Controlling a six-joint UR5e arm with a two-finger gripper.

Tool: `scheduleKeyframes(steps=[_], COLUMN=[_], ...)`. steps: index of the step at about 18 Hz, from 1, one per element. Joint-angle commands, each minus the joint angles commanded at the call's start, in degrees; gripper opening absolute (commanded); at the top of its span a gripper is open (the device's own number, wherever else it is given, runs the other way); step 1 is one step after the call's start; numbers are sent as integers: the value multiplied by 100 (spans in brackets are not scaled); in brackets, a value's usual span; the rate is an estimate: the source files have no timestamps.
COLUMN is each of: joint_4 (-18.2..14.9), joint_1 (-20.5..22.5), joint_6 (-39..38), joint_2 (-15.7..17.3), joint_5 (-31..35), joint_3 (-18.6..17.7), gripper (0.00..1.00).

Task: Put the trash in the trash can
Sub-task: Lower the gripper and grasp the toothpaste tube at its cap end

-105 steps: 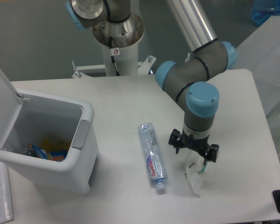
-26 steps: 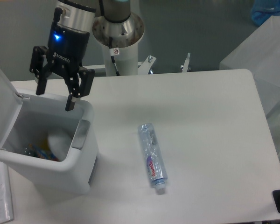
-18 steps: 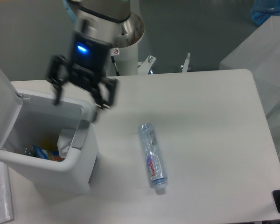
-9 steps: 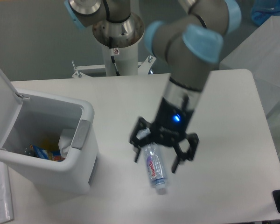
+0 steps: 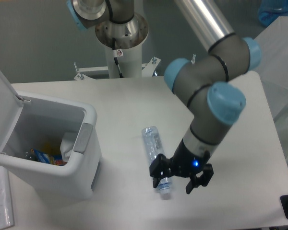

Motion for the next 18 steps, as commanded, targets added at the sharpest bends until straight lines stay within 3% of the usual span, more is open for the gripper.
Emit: scheduleKeyframes(steps=[7, 13, 18], joint_4=[-327, -265, -239], joint_1=[-238, -449, -510], joint_6=[-9, -79, -474], joint_2=[-317, -651, -941], joint_5=[713, 1425, 1610], joint_3=[54, 193, 423], gripper=[100, 100, 99])
